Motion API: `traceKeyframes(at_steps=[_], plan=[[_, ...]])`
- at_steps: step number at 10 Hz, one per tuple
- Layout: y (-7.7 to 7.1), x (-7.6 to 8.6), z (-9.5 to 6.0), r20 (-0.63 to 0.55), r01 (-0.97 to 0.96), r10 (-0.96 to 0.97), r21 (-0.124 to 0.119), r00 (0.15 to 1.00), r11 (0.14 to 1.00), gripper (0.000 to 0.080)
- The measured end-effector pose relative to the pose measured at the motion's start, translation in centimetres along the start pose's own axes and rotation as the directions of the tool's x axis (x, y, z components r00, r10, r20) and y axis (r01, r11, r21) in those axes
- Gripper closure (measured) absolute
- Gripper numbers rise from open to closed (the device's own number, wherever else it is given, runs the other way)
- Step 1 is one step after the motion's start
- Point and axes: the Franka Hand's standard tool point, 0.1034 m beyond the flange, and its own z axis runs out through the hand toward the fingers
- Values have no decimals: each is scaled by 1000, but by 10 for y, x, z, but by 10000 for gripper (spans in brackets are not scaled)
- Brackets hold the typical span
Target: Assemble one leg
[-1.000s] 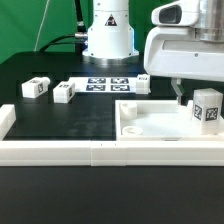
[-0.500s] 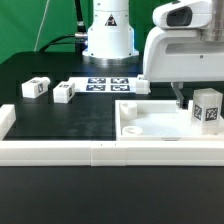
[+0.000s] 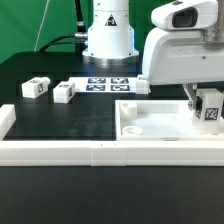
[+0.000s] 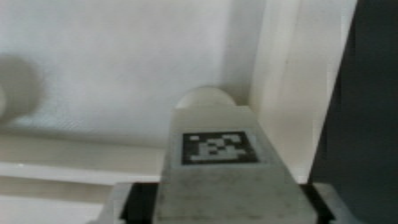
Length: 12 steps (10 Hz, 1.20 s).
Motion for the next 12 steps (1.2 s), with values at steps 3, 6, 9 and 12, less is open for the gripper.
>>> traceKeyframes(at_steps=[3,6,9,12], plan=[[1,0,0,0,-68,68,3,998,998,509],[1,0,0,1,-408,408,4,913,913,509],[3,1,0,-2,-677,678,17,735,735,509],[3,1,0,-2,-879,880,22,476,476,509]])
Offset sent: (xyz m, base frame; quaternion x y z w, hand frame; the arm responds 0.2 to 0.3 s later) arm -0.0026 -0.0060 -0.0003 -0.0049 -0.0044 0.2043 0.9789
